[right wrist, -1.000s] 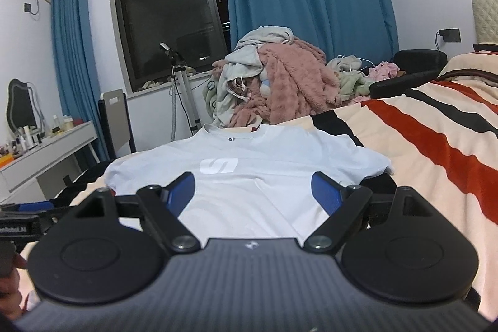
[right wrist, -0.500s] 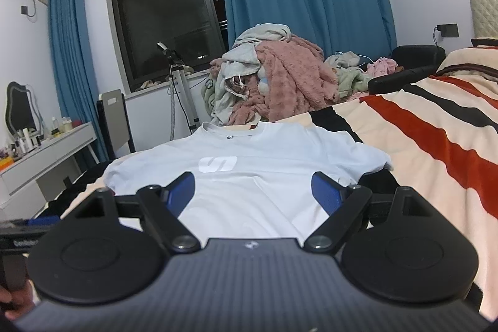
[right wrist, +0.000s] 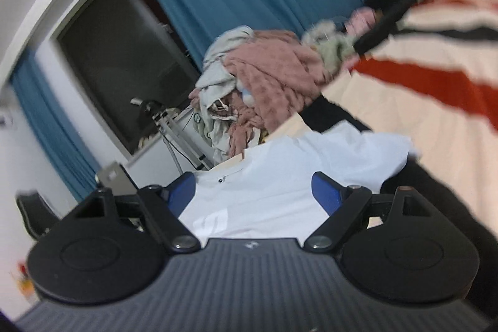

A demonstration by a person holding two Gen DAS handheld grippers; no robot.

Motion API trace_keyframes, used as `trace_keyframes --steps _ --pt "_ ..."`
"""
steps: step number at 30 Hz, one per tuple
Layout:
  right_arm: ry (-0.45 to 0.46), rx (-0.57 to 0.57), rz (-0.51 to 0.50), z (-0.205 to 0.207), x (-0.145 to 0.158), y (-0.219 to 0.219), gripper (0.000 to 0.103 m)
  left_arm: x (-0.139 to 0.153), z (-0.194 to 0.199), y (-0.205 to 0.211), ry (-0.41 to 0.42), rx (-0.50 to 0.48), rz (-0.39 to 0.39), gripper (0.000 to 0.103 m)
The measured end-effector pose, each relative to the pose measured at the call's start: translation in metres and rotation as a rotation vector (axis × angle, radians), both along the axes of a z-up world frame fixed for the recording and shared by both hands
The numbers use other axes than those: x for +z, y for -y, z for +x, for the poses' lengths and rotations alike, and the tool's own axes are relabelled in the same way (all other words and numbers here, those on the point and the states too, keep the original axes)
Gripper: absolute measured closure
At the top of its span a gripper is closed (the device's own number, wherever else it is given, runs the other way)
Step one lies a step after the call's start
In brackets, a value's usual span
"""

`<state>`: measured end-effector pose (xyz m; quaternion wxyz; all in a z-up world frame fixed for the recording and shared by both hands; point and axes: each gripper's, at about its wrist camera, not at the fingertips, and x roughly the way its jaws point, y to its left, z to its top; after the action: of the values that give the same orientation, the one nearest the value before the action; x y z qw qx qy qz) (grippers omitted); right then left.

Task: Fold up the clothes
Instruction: 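Grasp the shirt side and sleeve with the right gripper and lift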

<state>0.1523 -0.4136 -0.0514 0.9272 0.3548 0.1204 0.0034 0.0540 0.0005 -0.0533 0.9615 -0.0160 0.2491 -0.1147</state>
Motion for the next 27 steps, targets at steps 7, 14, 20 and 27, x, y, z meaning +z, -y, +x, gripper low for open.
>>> trace_keyframes --steps 7,14,20,27 --pt "-0.102 -0.080 0.308 0.052 -0.094 0.075 0.024 -0.015 0.011 0.003 -0.021 -0.003 0.033 0.000" --pt "-0.038 -0.013 0.344 0.104 -0.131 0.093 0.026 -0.027 0.031 0.009 -0.034 -0.011 0.042 0.000" --pt "0.070 0.026 0.302 0.153 -0.138 0.100 0.028 -0.041 0.043 0.020 -0.046 -0.059 0.074 0.000" --pt "0.028 -0.029 0.186 0.199 -0.133 0.097 0.030 -0.058 0.078 0.022 -0.110 -0.040 0.039 0.000"
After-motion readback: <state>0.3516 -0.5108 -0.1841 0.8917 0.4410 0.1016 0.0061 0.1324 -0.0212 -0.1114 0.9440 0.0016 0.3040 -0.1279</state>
